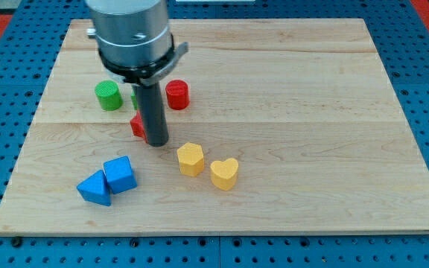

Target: Move the yellow heart into the yellow hexagon

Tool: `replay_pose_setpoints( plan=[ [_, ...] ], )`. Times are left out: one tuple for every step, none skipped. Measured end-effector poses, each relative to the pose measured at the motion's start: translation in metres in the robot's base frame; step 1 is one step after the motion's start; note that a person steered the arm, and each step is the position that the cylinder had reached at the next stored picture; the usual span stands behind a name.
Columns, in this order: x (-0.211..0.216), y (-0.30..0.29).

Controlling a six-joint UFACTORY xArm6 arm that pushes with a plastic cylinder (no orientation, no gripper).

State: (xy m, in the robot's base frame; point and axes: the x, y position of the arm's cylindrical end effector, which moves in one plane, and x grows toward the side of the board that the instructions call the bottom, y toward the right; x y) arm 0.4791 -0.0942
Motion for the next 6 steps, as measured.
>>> replay_pose_setpoints(
  plan=[
    [-0.019, 0.002],
    [-0.048, 0.029],
    [-0.047, 0.131],
    [-0.021, 0.246],
    [0.030, 0.205],
    [0.041, 0.150]
  ],
)
